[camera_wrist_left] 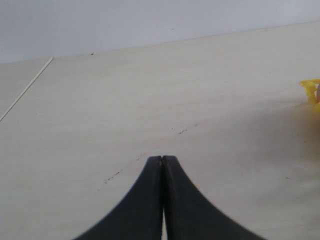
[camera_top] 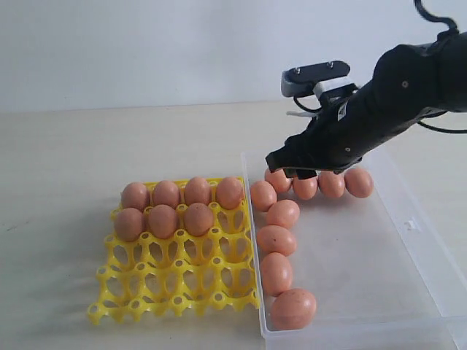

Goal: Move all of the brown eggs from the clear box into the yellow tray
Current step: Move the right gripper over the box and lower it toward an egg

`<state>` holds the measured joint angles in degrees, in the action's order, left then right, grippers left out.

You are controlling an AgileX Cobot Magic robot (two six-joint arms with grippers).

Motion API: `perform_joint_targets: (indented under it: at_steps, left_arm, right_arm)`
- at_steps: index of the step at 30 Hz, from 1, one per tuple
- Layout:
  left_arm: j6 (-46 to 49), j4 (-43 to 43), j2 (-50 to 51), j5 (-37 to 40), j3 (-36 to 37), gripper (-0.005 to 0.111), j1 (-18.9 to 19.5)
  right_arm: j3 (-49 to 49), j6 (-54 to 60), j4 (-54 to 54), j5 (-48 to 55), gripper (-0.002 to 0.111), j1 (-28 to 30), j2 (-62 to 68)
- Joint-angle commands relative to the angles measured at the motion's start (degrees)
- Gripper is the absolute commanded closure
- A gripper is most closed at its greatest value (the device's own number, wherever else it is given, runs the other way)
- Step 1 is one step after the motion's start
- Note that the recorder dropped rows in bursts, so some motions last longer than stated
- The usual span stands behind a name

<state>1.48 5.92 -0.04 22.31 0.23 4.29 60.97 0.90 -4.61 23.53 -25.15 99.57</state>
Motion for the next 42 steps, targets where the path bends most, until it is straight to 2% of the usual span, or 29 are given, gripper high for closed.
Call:
perform_joint_targets:
  at_steps: [1, 12, 31, 42]
  left_arm:
    - [-0.24, -0.03, 0.04, -0.51, -0.23, 0.107, -0.29]
    - [-0.24, -0.03, 0.04, -0.51, -0.23, 0.107, -0.29]
    - [-0.24, -0.03, 0.04, -0.51, -0.23, 0.107, -0.29]
    - [-0.24, -0.03, 0.04, -0.51, -0.23, 0.107, -0.29]
  right_arm:
    - [1.46, -0.90, 0.33, -3.25, 0.057, 1.02, 4.12]
    - [11.82, -1.59, 0.04, 2.24, 0.057, 2.63, 12.28]
    - [12.09, -5.49, 0.92, 3.28, 0.057, 4.97, 14.61]
    - [12.09, -6.50, 0.79, 0.08, 0.057, 4.97, 18.40]
